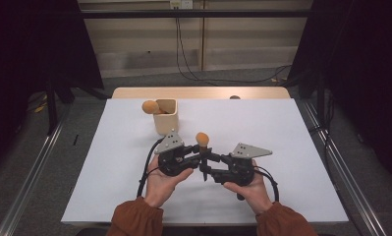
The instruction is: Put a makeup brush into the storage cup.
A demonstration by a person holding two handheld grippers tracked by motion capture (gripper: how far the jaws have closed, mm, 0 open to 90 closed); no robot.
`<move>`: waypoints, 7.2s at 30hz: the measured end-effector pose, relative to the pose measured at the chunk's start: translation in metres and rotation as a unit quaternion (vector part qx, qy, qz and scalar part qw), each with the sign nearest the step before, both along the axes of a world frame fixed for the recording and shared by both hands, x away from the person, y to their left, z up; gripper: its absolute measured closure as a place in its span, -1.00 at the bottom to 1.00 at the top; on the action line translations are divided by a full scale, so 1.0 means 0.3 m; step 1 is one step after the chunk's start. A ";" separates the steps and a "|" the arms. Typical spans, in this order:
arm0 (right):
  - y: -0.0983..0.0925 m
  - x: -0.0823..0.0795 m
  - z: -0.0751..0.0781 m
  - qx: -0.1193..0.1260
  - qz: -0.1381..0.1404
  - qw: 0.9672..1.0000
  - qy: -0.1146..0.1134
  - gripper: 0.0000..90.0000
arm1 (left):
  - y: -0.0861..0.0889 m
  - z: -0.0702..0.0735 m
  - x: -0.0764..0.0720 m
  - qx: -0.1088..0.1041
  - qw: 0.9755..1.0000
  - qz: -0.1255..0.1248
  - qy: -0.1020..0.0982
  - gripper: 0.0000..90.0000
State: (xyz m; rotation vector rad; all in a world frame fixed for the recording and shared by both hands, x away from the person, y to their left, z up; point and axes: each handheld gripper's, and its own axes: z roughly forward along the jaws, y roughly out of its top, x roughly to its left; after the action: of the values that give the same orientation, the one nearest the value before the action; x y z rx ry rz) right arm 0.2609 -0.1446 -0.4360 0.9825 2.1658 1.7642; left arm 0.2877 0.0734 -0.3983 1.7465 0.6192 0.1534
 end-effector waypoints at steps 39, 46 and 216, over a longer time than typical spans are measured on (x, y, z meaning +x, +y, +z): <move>-0.113 -0.009 0.001 -0.005 -0.064 0.998 -0.029 -0.88 | 0.111 0.025 0.024 0.002 1.000 0.026 0.002 0.57; -0.163 -0.012 0.002 -0.017 -0.088 0.995 -0.047 -0.94 | 0.154 0.023 0.033 -0.003 0.999 0.049 0.007 0.57; -0.461 -0.150 -0.093 -0.045 -0.189 0.977 -0.088 -1.00 | 0.188 0.055 0.534 0.074 0.982 0.173 -0.034 0.38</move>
State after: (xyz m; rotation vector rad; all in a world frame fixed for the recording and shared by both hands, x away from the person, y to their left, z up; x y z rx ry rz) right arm 0.2160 -0.2830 -0.4640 1.0839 1.7927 1.5001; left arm 0.4478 0.1299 -0.3816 1.7551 0.8762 0.5110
